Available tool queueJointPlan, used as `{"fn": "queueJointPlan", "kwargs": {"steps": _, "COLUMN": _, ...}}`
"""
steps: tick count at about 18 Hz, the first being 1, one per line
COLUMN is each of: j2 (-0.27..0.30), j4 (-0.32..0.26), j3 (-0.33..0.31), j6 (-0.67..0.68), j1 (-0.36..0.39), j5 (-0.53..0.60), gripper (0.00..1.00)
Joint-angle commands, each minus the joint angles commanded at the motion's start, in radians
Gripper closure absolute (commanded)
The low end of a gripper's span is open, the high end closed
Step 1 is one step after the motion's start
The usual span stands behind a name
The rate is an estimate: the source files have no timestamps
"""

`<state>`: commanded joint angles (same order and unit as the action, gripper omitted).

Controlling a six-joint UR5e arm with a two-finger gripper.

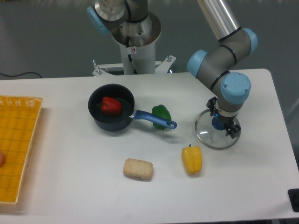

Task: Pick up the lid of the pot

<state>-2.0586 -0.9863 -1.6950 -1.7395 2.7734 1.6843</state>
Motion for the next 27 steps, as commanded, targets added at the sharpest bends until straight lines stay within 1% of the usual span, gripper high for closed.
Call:
{"fn": "queueJointPlan", "kwargs": {"steps": 2, "j2": 0.000, "j4": 0.000, "j3": -0.002, "j6": 0.008, "j1": 0.000, "j5": 0.000, "gripper": 0.01}}
{"fn": "queueJointPlan", "kwargs": {"steps": 4, "j2": 0.000, "j4": 0.000, "j3": -0.002, "j6": 0.011, "j1": 0.000, "j5": 0.000, "gripper": 0.06}}
{"fn": "queueJointPlan", "kwargs": {"steps": 7, "j2": 0.000, "j4": -0.002, "j3": -0.002, "j6": 0.012, "j1": -0.003, "j5": 0.002, "gripper": 0.07}}
{"fn": "queueJointPlan", "kwargs": {"steps": 9, "j2": 0.000, "j4": -0.003, "j3": 0.000, "j6": 0.015, "j1": -0.003, "j5": 0.002, "gripper": 0.11}}
{"fn": "queueJointPlan", "kwargs": {"steps": 14, "j2": 0.000, "j4": -0.003, "j3": 0.000, "j6": 0.023, "j1": -0.006, "j5": 0.003, "gripper": 0.12}}
{"fn": "queueJointPlan", "kwargs": {"steps": 15, "j2": -0.002, "j4": -0.003, "j3": 0.000, "j6": 0.025, "j1": -0.008, "j5": 0.005, "gripper": 0.18}}
{"fn": "queueJointPlan", "kwargs": {"steps": 19, "j2": -0.002, "j4": -0.005, "j3": 0.000, "j6": 0.021, "j1": -0.008, "j5": 0.006, "gripper": 0.18}}
{"fn": "queueJointPlan", "kwargs": {"steps": 20, "j2": -0.002, "j4": -0.006, "j3": 0.000, "j6": 0.020, "j1": -0.008, "j5": 0.006, "gripper": 0.26}}
{"fn": "queueJointPlan", "kwargs": {"steps": 24, "j2": 0.000, "j4": -0.008, "j3": 0.002, "j6": 0.020, "j1": -0.008, "j5": 0.008, "gripper": 0.34}}
{"fn": "queueJointPlan", "kwargs": {"steps": 27, "j2": -0.002, "j4": -0.009, "j3": 0.005, "j6": 0.021, "j1": -0.008, "j5": 0.009, "gripper": 0.46}}
